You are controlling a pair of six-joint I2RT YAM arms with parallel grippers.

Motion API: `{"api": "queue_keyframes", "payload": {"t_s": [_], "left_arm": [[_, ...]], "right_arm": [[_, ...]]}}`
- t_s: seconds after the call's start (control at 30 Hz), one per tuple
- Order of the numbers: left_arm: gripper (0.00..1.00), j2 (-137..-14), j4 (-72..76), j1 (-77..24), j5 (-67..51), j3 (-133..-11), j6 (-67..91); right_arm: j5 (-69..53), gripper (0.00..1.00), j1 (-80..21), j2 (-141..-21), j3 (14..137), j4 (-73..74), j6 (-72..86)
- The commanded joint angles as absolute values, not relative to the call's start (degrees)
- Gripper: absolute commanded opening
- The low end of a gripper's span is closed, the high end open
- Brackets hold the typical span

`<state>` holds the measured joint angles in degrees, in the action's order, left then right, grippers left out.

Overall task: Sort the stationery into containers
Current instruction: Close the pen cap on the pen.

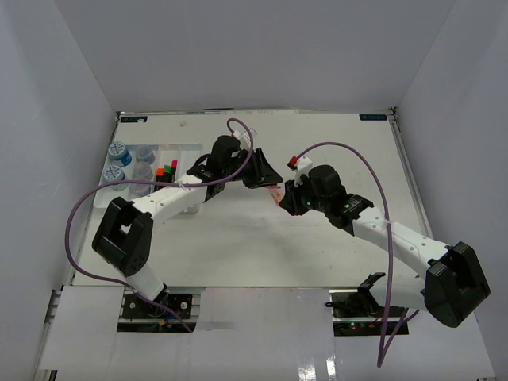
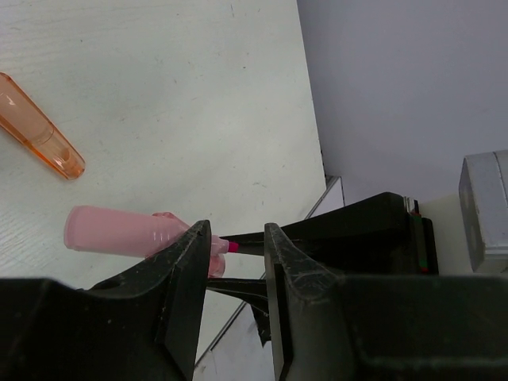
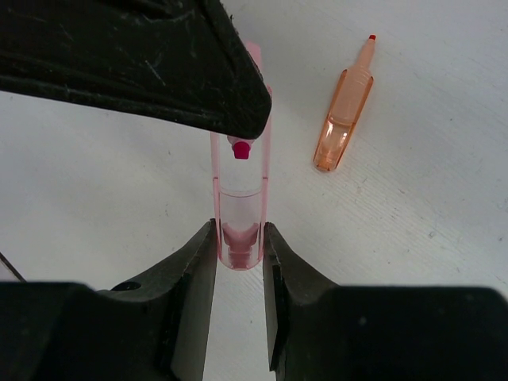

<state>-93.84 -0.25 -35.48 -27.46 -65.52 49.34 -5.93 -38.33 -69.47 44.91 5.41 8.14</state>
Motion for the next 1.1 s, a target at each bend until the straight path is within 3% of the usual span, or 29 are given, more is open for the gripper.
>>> {"api": "queue_keyframes", "payload": {"t_s": [0.0,0.87,1.07], "left_arm": [[0.43,-90.5,0.4,-36.5,-27.4,-65.5,48.7],[0.38,-91.5,-9.3,-38.1,-22.0,-69.3,45.5],[0.40,-85.4,-11.2,-38.1,-17.0,-70.7,45.9]], "right_arm": [[-5.3,0.27,-38.6,-68.7,43.4,1.2,8.7],[-4.0,0.26,-38.6,-69.0,40.3,-5.8,9.2],[-3.5,0.26,-38.6,-68.1,38.8,-6.6,8.4]]}}
